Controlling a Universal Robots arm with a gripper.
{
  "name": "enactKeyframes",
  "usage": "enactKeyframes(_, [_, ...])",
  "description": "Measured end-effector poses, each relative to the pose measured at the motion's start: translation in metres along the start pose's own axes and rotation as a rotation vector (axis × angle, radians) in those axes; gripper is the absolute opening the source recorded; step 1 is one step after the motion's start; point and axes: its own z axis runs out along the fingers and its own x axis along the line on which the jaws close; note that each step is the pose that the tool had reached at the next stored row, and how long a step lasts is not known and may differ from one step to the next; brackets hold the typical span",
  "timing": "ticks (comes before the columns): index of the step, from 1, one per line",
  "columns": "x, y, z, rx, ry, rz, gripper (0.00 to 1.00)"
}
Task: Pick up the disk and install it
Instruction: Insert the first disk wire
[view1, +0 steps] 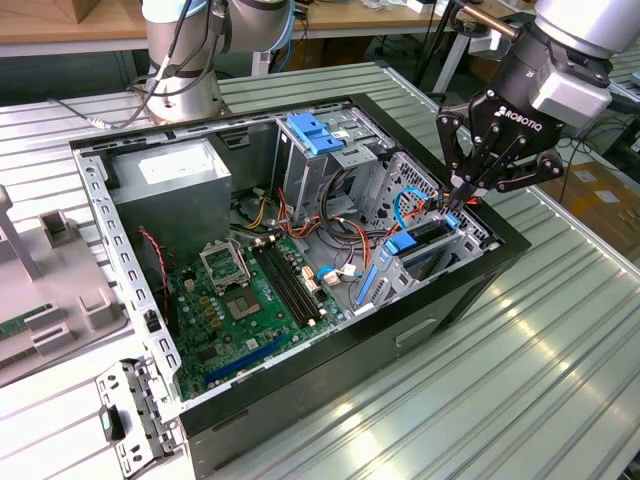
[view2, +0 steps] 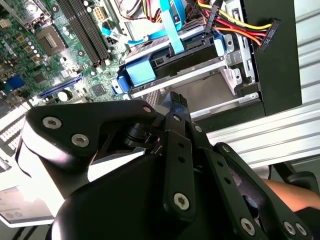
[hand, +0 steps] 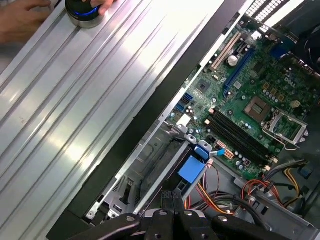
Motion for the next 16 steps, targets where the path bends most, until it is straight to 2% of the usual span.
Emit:
enactKeyframes(5, [0.0001, -0.0001, 0.0, -0.002, 0.0021, -0.039, 0.11])
enactKeyframes(11, [0.0001, -0.0001, 0.0, -0.0053, 0.0056, -0.104, 0.11])
enactKeyframes(16, [0.0001, -0.0002, 0.0, -0.0104, 0.0109, -0.201, 0.11])
